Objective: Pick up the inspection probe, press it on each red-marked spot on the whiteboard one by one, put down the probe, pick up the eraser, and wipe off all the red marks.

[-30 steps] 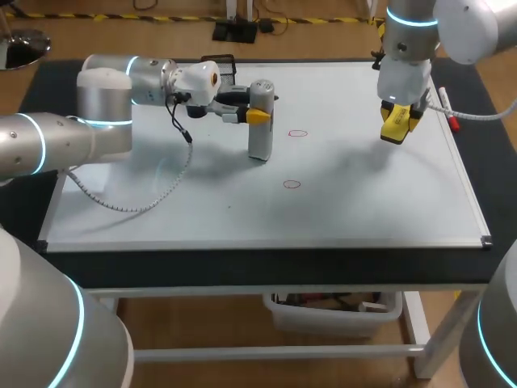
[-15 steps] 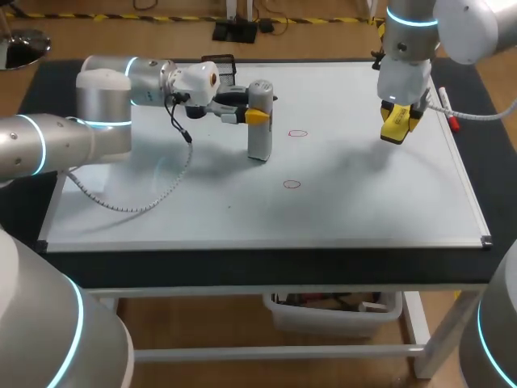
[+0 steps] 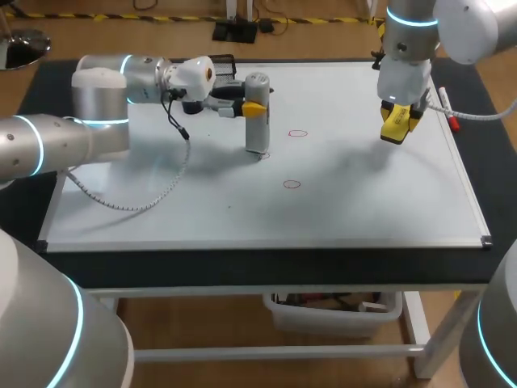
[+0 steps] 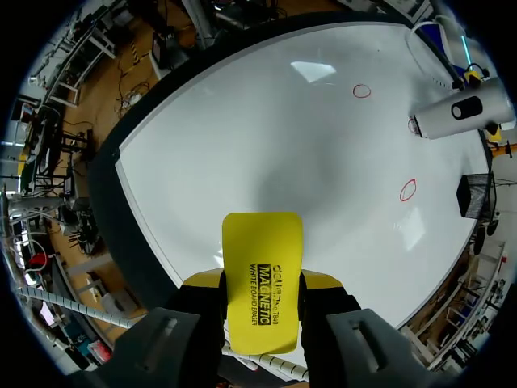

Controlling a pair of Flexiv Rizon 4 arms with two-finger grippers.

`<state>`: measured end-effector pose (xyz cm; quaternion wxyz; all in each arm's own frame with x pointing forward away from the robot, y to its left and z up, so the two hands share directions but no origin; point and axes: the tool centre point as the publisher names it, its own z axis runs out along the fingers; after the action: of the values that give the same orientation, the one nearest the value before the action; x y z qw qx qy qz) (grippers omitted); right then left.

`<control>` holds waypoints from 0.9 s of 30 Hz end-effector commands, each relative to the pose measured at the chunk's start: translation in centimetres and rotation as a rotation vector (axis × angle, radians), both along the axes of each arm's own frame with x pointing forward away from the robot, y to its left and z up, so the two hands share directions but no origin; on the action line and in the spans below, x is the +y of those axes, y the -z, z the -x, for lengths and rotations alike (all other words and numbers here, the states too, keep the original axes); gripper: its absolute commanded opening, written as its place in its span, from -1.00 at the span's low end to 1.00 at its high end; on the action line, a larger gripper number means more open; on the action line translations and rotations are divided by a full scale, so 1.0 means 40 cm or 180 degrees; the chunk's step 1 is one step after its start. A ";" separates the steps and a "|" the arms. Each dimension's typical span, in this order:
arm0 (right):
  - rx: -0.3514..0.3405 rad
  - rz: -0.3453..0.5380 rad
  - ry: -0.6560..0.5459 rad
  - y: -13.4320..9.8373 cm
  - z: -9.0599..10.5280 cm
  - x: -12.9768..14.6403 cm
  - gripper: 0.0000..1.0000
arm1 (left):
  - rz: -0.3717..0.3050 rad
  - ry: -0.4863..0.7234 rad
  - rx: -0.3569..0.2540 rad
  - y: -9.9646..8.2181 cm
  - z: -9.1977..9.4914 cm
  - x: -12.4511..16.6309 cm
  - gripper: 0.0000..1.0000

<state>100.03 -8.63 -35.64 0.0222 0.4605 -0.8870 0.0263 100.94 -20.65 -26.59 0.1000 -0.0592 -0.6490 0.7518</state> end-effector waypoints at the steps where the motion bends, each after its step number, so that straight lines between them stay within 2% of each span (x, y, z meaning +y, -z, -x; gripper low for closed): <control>1: 0.0009 0.0006 -0.0007 -0.002 -0.004 -0.001 -1.00 | 0.0003 -0.0133 -0.0027 -0.031 0.002 0.054 -1.00; 6: 0.0009 0.0006 -0.0007 -0.002 -0.004 -0.001 -1.00 | -0.0055 -0.0420 -0.0150 -0.058 -0.042 0.131 -1.00; 14: 0.0009 0.0006 -0.0007 -0.002 -0.004 -0.001 -1.00 | -0.0095 -0.1012 -0.0286 -0.099 -0.109 0.303 -1.00; 21: 0.0009 0.0006 -0.0007 -0.002 -0.004 -0.001 -1.00 | -0.0145 -0.1415 -0.0294 -0.109 -0.142 0.441 -1.00; 27: 0.0009 0.0006 -0.0007 -0.002 -0.004 -0.001 -1.00 | -0.0183 -0.1647 -0.0249 -0.101 -0.158 0.526 -1.00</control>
<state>100.03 -8.62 -35.64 0.0223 0.4605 -0.8870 0.0263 108.33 -0.75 -22.96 -0.0788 0.0387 -0.6699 0.7372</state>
